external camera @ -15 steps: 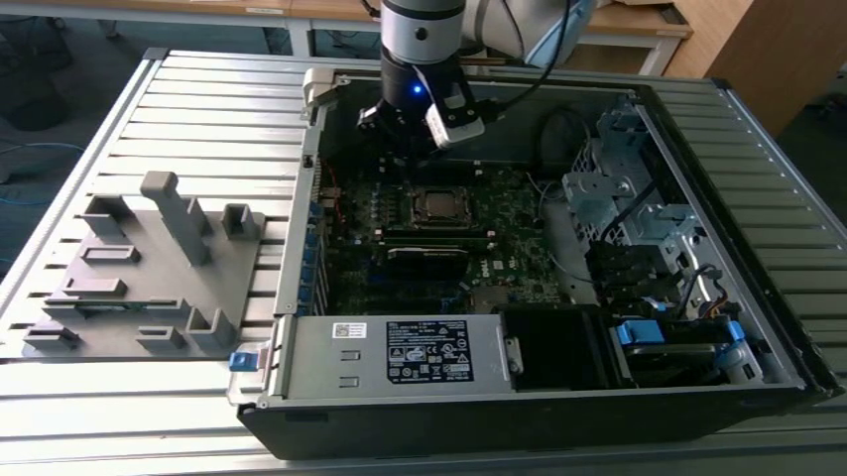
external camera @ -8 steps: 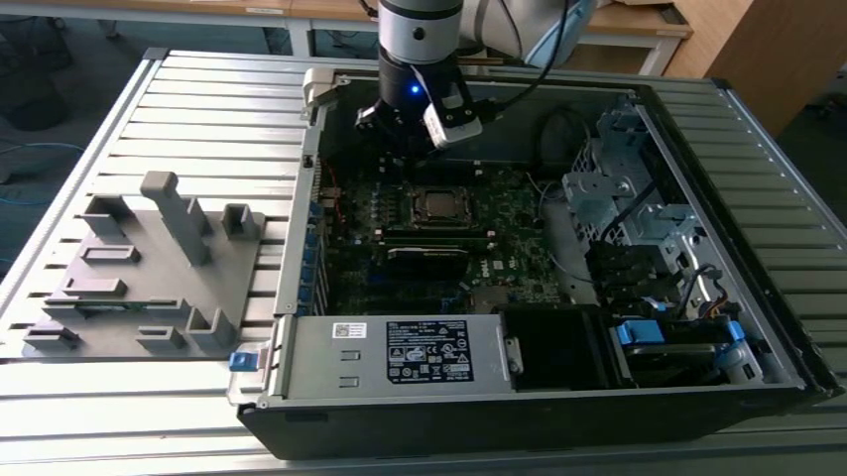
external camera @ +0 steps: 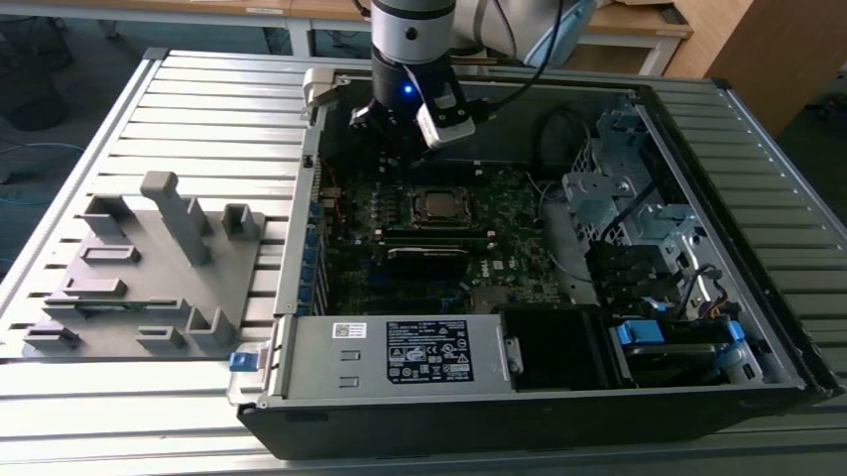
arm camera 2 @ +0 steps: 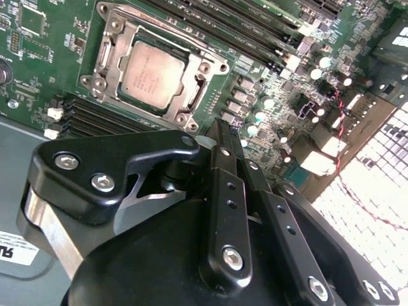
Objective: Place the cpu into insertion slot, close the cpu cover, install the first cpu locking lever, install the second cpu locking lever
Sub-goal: 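Install the first cpu locking lever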
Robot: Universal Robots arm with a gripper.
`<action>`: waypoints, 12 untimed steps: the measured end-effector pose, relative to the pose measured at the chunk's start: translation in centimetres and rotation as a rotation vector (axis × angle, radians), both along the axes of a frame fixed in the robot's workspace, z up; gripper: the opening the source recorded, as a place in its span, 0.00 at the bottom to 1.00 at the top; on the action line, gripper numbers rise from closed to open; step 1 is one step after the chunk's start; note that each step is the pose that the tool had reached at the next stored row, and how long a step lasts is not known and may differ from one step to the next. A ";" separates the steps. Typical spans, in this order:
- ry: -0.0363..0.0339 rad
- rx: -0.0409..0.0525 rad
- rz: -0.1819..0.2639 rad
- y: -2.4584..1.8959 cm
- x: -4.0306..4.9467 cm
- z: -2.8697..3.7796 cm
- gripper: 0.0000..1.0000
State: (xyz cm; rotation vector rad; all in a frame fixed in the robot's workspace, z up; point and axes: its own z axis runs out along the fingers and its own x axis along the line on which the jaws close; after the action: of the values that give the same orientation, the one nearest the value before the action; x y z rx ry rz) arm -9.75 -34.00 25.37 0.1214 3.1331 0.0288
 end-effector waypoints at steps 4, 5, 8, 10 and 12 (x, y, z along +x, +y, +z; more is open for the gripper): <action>-0.0001 0.0001 0.000 0.01 -0.30 -0.02 0.10; 0.0000 -0.0001 0.000 0.01 -0.32 -0.01 0.10; 0.0000 0.0000 0.000 0.00 -0.48 -0.02 0.10; 0.0001 0.0000 0.000 0.00 -0.67 -0.03 0.10; 0.0000 0.0000 0.000 0.00 -0.87 -0.05 0.10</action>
State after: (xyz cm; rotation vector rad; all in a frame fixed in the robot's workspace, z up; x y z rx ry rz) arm -10.62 -34.00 25.33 0.1214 3.1331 0.0288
